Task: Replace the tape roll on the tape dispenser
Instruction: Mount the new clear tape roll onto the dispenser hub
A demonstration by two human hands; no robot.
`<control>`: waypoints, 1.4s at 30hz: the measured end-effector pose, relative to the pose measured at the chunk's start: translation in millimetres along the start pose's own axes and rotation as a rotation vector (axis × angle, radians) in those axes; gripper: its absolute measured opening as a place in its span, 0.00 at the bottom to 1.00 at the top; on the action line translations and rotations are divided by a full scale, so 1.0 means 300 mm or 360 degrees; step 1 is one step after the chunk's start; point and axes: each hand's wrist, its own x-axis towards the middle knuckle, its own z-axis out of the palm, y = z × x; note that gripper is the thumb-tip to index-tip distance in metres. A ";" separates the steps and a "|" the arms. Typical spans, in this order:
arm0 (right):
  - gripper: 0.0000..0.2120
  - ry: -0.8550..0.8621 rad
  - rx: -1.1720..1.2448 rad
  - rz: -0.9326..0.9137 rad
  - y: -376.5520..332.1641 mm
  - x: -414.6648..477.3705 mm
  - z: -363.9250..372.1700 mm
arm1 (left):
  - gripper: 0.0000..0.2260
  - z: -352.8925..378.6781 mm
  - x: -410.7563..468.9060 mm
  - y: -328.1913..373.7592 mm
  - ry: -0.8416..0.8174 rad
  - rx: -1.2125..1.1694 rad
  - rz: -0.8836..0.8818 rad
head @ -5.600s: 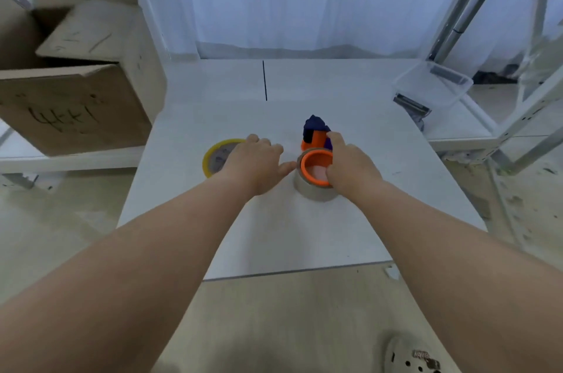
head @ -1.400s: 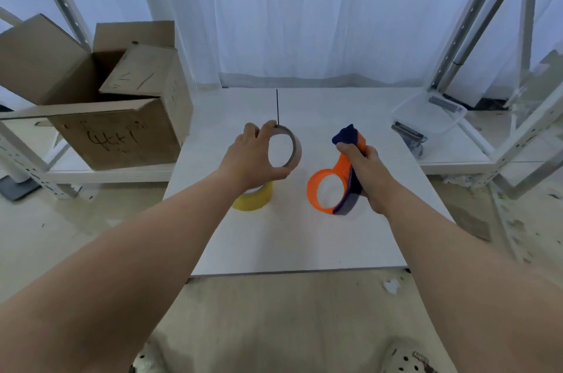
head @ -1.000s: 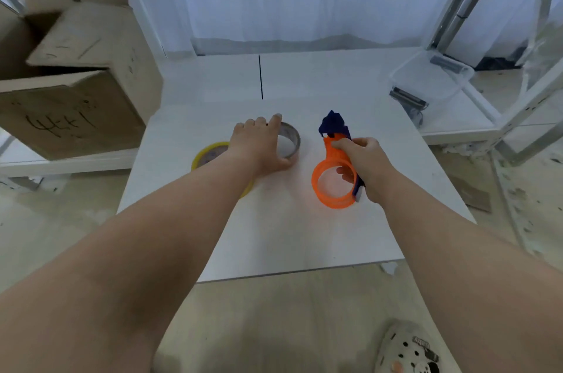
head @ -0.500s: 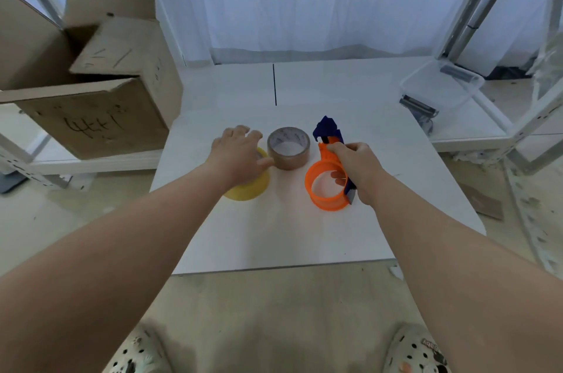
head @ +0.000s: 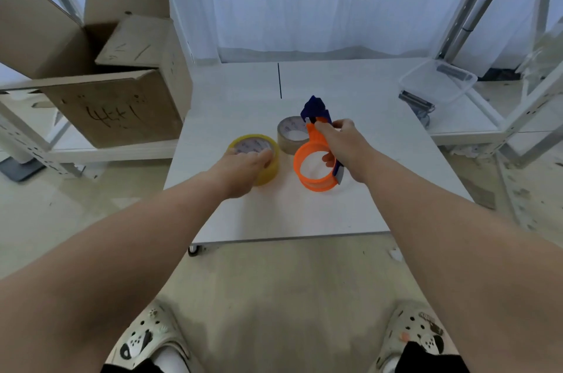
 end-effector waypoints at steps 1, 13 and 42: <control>0.22 0.0000 -0.0007 -0.0012 -0.001 -0.001 -0.002 | 0.14 -0.008 0.004 0.001 0.0003 -0.0005 0.0004; 0.18 -0.0004 0.0118 -0.0402 -0.171 -0.084 0.030 | 0.20 -0.313 -0.071 0.090 0.0363 -0.0633 -0.0292; 0.22 -0.0335 0.0141 -0.0178 -0.167 -0.163 -0.031 | 0.17 -0.313 -0.124 0.070 0.0769 -0.0291 -0.0236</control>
